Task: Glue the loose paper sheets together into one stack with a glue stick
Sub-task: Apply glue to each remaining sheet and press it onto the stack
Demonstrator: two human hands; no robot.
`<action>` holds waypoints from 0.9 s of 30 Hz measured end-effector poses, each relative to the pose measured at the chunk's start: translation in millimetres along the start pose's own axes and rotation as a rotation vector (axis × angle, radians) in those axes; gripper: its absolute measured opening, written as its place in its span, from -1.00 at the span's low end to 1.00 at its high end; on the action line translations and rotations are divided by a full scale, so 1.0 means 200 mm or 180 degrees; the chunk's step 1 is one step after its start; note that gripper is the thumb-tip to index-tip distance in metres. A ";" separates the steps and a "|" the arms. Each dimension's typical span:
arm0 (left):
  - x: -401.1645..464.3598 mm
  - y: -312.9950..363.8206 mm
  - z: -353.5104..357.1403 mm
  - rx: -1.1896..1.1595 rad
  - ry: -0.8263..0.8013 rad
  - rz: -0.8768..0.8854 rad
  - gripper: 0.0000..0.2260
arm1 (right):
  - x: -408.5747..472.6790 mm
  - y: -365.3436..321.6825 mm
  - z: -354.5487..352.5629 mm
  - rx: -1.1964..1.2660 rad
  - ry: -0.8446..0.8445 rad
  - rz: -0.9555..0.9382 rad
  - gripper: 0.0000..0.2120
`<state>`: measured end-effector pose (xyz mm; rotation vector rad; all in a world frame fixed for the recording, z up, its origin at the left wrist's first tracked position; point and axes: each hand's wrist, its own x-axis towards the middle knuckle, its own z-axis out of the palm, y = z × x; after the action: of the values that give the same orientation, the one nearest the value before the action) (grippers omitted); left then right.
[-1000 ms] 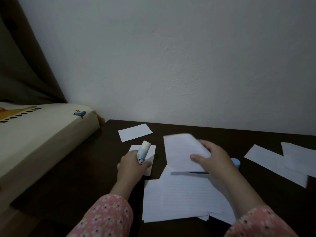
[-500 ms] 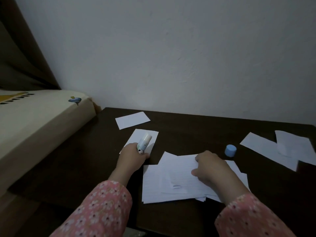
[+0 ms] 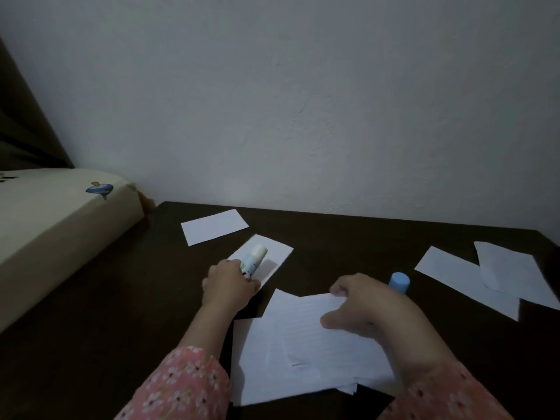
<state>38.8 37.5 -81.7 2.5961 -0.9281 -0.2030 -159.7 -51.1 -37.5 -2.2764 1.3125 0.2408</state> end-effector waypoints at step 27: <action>0.10 0.11 0.03 -0.0679 0.0398 0.0446 -0.77 | 0.38 0.15 0.15 -0.0007 0.1260 -0.1056 -0.66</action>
<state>40.7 7.4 -79.6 2.3112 -0.9817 -0.0950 -143.0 -105.9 -102.6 -2.5842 1.0780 -0.3382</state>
